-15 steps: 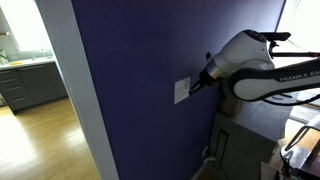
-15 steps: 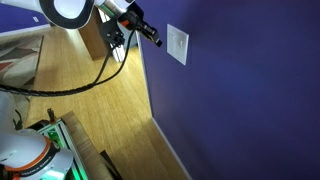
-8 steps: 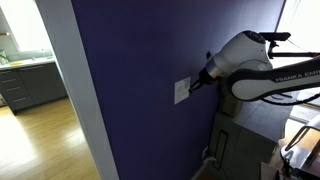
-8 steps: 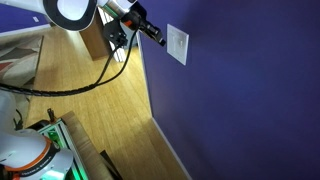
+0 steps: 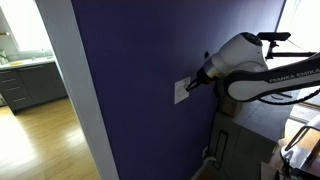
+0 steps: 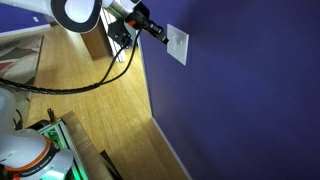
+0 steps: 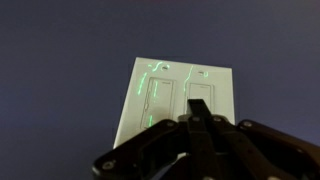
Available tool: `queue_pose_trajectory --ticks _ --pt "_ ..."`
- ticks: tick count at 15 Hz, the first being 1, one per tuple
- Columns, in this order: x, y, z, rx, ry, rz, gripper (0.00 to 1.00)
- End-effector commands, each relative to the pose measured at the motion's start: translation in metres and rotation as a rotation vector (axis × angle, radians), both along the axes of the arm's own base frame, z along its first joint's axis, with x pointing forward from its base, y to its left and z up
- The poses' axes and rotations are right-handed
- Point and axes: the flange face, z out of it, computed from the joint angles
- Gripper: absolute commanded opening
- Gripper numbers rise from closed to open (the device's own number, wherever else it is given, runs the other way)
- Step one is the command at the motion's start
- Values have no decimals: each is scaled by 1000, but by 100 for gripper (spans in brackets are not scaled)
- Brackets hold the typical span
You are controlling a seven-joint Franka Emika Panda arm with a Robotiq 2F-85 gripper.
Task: Press the left lights switch on the wall
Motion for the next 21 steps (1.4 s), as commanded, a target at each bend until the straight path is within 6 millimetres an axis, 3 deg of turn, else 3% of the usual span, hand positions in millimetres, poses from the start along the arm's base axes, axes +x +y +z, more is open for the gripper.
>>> queue_pose_trajectory --ticks 1,21 --pt "8 1 -2 -4 -16 0 0" --pt "25 7 -7 -4 -48 32 0"
